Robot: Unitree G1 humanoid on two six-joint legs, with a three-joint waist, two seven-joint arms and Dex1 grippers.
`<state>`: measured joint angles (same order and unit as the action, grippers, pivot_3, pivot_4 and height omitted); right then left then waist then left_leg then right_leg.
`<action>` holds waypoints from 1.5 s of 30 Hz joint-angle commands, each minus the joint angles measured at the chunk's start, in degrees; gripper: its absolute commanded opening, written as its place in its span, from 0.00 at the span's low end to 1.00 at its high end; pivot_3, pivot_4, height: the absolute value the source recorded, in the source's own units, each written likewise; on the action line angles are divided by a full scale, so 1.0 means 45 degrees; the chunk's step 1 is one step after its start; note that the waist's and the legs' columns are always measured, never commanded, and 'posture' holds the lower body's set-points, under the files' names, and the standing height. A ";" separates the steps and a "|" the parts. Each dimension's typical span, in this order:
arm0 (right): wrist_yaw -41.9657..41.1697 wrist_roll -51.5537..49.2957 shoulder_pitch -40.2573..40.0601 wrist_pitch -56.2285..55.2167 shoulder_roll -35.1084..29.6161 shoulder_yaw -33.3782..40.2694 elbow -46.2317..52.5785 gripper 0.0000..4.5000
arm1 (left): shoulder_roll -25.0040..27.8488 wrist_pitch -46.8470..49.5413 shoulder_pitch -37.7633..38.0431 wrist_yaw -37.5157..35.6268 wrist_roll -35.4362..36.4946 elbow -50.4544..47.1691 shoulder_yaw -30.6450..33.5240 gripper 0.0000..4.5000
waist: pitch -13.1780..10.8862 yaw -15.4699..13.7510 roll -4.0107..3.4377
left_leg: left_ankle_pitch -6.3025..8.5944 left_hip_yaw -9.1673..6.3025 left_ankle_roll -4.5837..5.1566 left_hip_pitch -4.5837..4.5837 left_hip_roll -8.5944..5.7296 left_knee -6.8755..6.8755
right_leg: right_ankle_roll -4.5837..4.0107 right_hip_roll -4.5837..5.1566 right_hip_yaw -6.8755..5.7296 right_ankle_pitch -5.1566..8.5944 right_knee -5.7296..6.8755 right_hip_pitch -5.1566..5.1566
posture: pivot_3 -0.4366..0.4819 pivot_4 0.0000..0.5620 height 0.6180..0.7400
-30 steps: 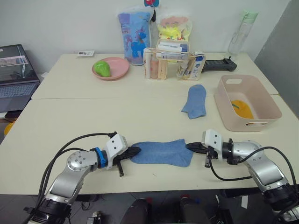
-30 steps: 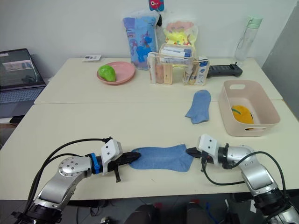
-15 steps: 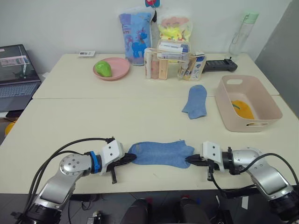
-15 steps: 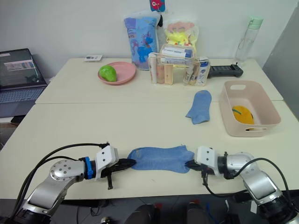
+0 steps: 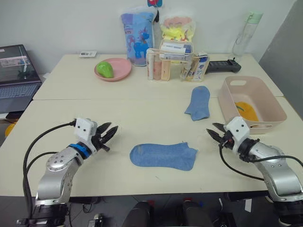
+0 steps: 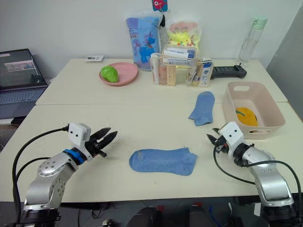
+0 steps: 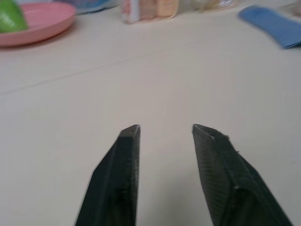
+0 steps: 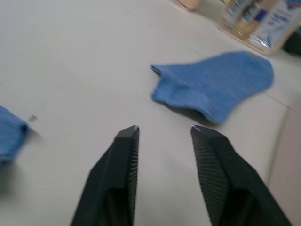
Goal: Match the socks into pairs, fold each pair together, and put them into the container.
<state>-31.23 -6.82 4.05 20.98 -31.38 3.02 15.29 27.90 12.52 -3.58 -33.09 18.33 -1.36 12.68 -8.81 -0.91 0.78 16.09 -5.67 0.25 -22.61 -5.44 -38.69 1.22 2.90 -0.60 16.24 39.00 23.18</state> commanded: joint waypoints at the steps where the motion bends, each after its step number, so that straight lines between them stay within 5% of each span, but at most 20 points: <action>1: 0.0805 0.0659 -0.0187 -0.0735 0.0337 -0.0132 0.0023 0.67 | -0.0348 -0.0855 0.0030 0.0811 -0.0568 0.0338 0.0181 0.64 | 0.0000 -0.0002 0.0000 | 0.0000 -0.0001 -0.0001 0.0000 0.0000 -0.0002 | 0.0000 0.0000 0.0000 0.0000 0.0002 0.0000 | 0.48 0.27 1.00; 5: 0.1072 0.0932 -0.0312 -0.0859 0.0456 -0.0110 -0.0157 0.99 | -0.0265 -0.0893 0.0079 0.0647 -0.0517 0.0337 0.0262 0.94 | 0.0000 -0.0002 0.0000 | -0.0001 -0.0001 0.0000 0.0002 0.0000 -0.0007 | 0.0000 0.0000 0.0000 -0.0001 0.0007 -0.0005 | 0.48 0.27 1.00; 6: 0.1087 0.0980 -0.0306 -0.0902 0.0448 -0.0131 -0.0206 1.00 | -0.0220 -0.0904 0.0082 0.0603 -0.0498 0.0353 0.0284 1.00 | 0.0000 0.0001 0.0000 | 0.0000 -0.0003 0.0000 0.0003 0.0000 -0.0006 | 0.0000 0.0000 -0.0001 -0.0001 0.0007 -0.0006 | 0.48 0.27 1.00; 13: 0.0637 0.1120 0.0301 -0.1204 0.0308 -0.0599 -0.0828 1.00 | 0.0306 -0.0459 -0.0191 -0.0323 -0.0103 -0.0273 -0.0016 1.00 | 0.0000 0.0042 0.0000 | 0.0000 -0.0001 0.0000 0.0003 0.0001 -0.0005 | -0.0001 -0.0002 -0.0001 0.0000 0.0007 -0.0004 | 0.48 0.27 1.00; 20: -0.0340 0.1824 0.3514 -0.1380 0.0124 -0.1850 -0.3401 1.00 | 0.1414 0.2616 -0.2289 -0.2794 0.1838 -0.3729 -0.1990 1.00 | -0.0005 0.0166 0.0006 | -0.0002 0.0002 0.0000 0.0001 0.0000 -0.0014 | -0.0001 -0.0002 -0.0002 -0.0003 0.0012 -0.0007 | 0.48 0.27 1.00; 31: -0.0503 0.2354 0.7266 -0.1117 0.1656 -0.2782 -0.7764 1.00 | 0.1059 0.3110 -0.3143 -0.2483 0.1784 -0.4247 -0.2519 1.00 | -0.0006 0.0460 -0.0001 | -0.0008 0.0005 -0.0012 -0.0002 0.0008 0.0010 | -0.0004 -0.0012 0.0005 -0.0002 0.0007 0.0010 | 0.48 0.27 1.00; 35: -0.0578 0.1905 0.7687 0.0273 0.1936 -0.2475 -0.8345 0.79 | 0.1027 0.3336 -0.2770 -0.2290 0.2061 -0.4779 -0.2315 1.00 | -0.0005 0.0433 0.0000 | -0.0008 0.0001 -0.0011 -0.0005 0.0005 0.0002 | -0.0004 -0.0010 0.0002 -0.0002 0.0002 0.0006 | 0.48 0.27 1.00; 45: -0.0881 0.1943 0.8221 0.0228 0.2023 -0.2555 -0.9150 0.01 | 0.0949 0.3311 -0.2564 -0.2020 0.1996 -0.4961 -0.2381 1.00 | -0.0005 0.0422 -0.0001 | -0.0008 0.0001 -0.0011 -0.0001 0.0004 -0.0006 | -0.0004 -0.0009 0.0004 -0.0002 0.0010 0.0003 | 0.48 0.27 1.00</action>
<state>-34.96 2.84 39.99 21.71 -22.30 -10.02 -25.99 32.30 28.15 -15.03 -42.51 26.89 -21.77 0.89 -8.83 0.99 0.78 16.06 -5.67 0.21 -22.61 -5.42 -38.71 1.21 2.86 -0.58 16.23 39.04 23.19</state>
